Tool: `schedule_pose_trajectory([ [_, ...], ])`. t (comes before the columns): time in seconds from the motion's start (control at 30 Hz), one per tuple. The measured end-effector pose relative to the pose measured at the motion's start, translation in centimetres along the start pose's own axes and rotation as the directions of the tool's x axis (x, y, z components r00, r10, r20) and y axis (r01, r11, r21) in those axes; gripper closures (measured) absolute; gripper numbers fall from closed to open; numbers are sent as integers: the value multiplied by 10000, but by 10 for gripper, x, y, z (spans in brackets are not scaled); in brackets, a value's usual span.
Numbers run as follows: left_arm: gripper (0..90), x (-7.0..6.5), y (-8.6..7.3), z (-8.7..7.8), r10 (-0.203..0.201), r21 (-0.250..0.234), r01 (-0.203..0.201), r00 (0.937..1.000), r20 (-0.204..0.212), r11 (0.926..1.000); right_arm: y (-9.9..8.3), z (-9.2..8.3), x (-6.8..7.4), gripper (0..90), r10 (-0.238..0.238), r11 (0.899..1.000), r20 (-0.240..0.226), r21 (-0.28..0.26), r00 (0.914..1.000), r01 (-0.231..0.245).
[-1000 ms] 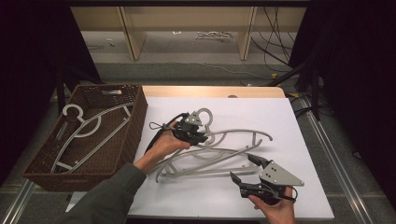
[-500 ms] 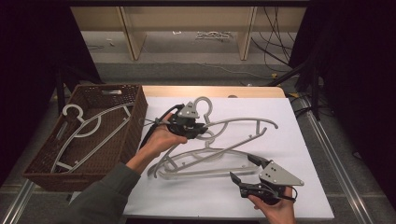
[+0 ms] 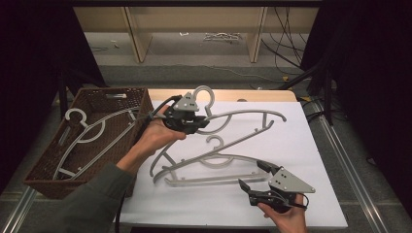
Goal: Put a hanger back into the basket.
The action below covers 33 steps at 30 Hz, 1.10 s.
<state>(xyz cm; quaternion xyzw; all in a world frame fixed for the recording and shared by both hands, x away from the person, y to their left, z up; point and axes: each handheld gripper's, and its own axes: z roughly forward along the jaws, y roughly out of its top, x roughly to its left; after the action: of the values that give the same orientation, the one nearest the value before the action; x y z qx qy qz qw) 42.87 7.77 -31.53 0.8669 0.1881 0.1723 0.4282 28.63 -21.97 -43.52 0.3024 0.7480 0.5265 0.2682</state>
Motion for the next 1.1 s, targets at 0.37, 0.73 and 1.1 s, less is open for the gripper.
schedule_pose_trajectory([
  [0.37,816,21,-2,-50,-72,-84,65,9963,-856,9999,0,1,1,198,71,9999,-24,97,10000,-70],
  [0.73,816,48,-23,-93,-549,-205,521,9824,-1783,9984,-1,3,1,198,-26,9999,-65,155,10000,27],
  [1.1,816,78,-49,-124,-1147,-258,1121,9497,-2915,9934,-1,4,1,198,-33,9999,-37,143,10000,34],
])
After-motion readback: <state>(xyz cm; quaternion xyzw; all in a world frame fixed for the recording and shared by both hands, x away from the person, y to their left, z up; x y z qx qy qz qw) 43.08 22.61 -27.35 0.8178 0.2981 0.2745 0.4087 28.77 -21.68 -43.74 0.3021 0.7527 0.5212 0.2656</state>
